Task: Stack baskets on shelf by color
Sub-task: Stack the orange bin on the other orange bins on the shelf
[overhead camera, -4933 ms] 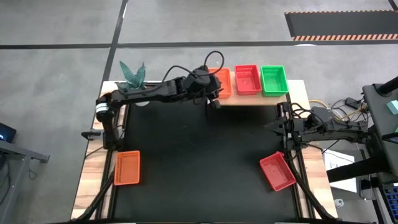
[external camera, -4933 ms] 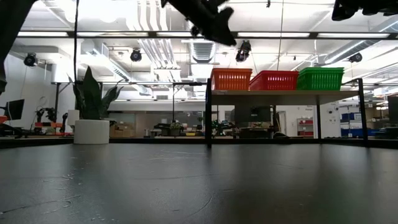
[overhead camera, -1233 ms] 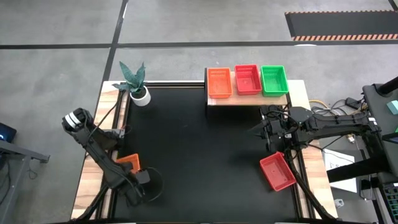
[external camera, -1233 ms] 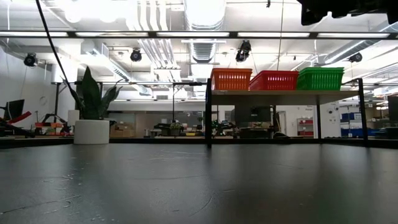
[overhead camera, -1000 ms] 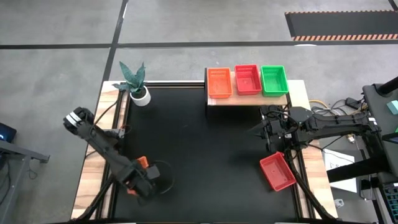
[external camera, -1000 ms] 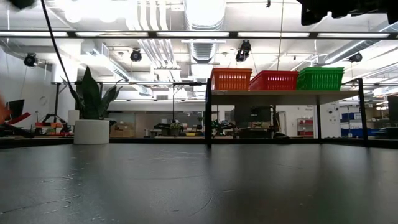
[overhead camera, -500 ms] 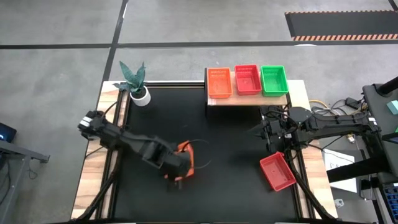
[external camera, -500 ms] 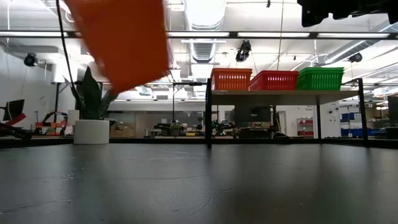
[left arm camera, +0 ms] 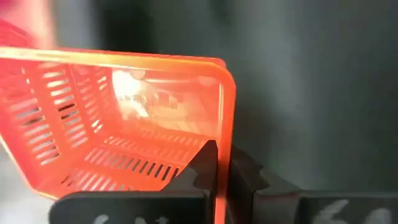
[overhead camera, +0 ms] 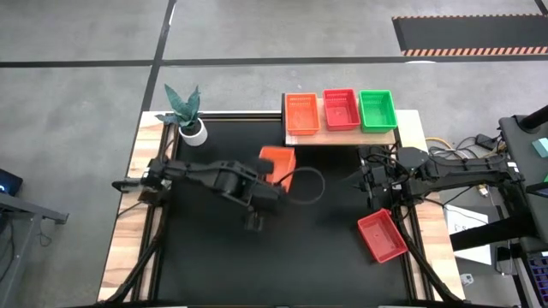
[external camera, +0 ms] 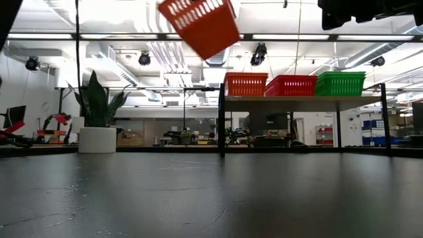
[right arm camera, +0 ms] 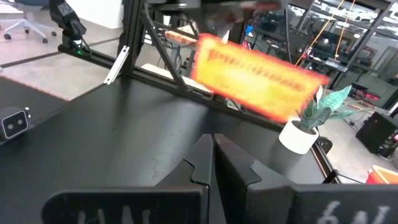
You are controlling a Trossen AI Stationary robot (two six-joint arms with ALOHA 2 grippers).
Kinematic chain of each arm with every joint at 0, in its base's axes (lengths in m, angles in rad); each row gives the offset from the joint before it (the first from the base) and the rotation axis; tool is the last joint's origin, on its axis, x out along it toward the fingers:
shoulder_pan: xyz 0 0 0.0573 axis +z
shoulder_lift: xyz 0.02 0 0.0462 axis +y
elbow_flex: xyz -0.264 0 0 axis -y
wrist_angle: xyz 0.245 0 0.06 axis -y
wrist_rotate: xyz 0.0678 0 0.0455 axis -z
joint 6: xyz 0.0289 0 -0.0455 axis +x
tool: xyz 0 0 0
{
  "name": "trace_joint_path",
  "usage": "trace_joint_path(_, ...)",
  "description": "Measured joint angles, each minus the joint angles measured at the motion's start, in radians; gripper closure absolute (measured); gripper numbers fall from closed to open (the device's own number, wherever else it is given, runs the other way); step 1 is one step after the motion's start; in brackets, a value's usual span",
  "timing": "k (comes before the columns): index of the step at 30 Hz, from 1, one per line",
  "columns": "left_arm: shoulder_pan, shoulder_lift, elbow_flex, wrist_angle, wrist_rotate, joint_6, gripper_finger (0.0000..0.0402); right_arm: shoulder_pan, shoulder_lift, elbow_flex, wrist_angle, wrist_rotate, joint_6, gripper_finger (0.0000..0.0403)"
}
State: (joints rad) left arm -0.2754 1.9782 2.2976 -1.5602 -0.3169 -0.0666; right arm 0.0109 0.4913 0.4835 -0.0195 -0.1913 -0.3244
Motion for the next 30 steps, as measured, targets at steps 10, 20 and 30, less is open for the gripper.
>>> trace_joint_path(10,0.173,-0.005,0.020,0.235,-0.213,0.322,0.0402,0.000,0.000,0.000,-0.006,0.000,0.000,0.0394)
trace_joint_path(20,0.380,-0.002,-0.032,0.552,-0.097,0.410,0.0402,0.000,-0.001,0.001,-0.007,0.000,-0.007,0.0394)
trace_joint_path(30,0.505,-0.002,-0.100,0.676,0.079,0.360,0.0402,0.000,-0.001,0.001,-0.012,0.000,-0.008,0.0394)
